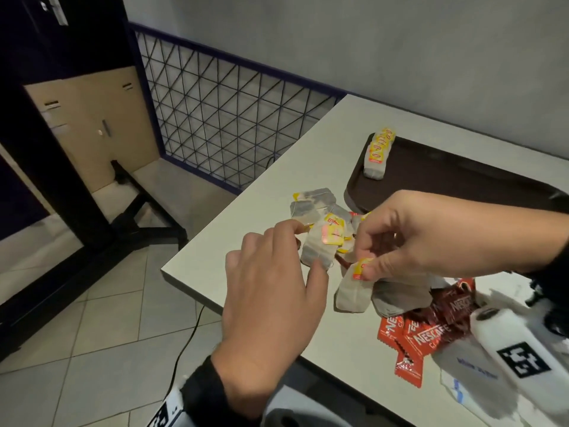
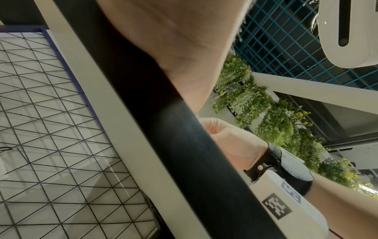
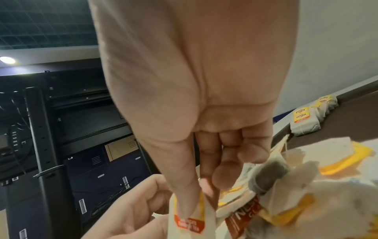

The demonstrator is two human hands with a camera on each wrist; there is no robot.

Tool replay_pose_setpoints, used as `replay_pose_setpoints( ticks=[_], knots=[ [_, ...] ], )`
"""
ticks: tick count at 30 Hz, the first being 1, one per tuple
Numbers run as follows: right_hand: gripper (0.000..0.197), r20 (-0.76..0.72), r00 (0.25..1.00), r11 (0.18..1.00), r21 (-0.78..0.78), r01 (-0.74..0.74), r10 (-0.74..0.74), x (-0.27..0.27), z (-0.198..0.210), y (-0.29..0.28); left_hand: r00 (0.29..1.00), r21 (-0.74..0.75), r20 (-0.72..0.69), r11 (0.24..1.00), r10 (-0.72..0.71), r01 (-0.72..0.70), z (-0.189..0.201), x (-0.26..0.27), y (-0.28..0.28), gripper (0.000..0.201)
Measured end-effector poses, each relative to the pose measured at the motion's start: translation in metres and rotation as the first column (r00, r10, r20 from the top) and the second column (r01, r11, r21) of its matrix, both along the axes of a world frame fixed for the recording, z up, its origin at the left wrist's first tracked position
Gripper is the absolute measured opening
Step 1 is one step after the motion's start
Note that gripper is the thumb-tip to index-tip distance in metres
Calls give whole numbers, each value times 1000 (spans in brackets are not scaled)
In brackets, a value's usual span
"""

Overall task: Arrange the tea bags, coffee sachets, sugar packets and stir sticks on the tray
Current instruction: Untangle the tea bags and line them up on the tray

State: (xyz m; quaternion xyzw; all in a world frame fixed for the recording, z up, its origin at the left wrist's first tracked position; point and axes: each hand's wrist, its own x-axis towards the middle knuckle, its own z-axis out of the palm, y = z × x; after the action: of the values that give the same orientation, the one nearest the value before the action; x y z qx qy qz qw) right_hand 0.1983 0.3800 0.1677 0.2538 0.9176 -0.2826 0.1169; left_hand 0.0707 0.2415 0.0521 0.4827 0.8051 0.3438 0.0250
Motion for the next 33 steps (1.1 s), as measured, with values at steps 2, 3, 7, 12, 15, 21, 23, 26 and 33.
replay_pose_setpoints(
  ticks=[2,3,7,12,15,21,23,26,33],
  knots=[
    [7,-33,999,1000,9,28,-28,-3,-4,2,1000,-11,-3,1000,-3,3,0,-1,2,35],
    [9,-46,998,999,15,49,-48,-4,-6,4,1000,-5,5,1000,-5,5,-1,-1,2,36],
    [16,-119,984,991,-33,132,-135,-4,-12,8,1000,32,29,999,-11,10,-3,-1,0,39],
    [20,-141,973,979,-109,170,-185,0,-9,8,999,70,22,997,-36,35,-5,-3,-1,45],
    [35,-124,970,970,-154,188,-208,3,-7,8,997,91,35,994,-63,60,-5,-6,-1,41],
    [22,-124,959,950,-216,226,-256,2,-9,2,989,148,77,982,-128,116,-7,-9,0,8],
    [11,-125,959,944,-247,219,-255,1,-8,-1,981,199,128,973,-147,120,-7,-9,0,6],
    [8,-146,957,930,-308,198,-252,2,-4,-6,920,340,299,929,-254,146,-6,-11,-2,9],
    [14,-199,944,885,-439,152,-261,10,-2,-20,537,595,662,802,-523,49,9,-11,-11,9]
  ],
)
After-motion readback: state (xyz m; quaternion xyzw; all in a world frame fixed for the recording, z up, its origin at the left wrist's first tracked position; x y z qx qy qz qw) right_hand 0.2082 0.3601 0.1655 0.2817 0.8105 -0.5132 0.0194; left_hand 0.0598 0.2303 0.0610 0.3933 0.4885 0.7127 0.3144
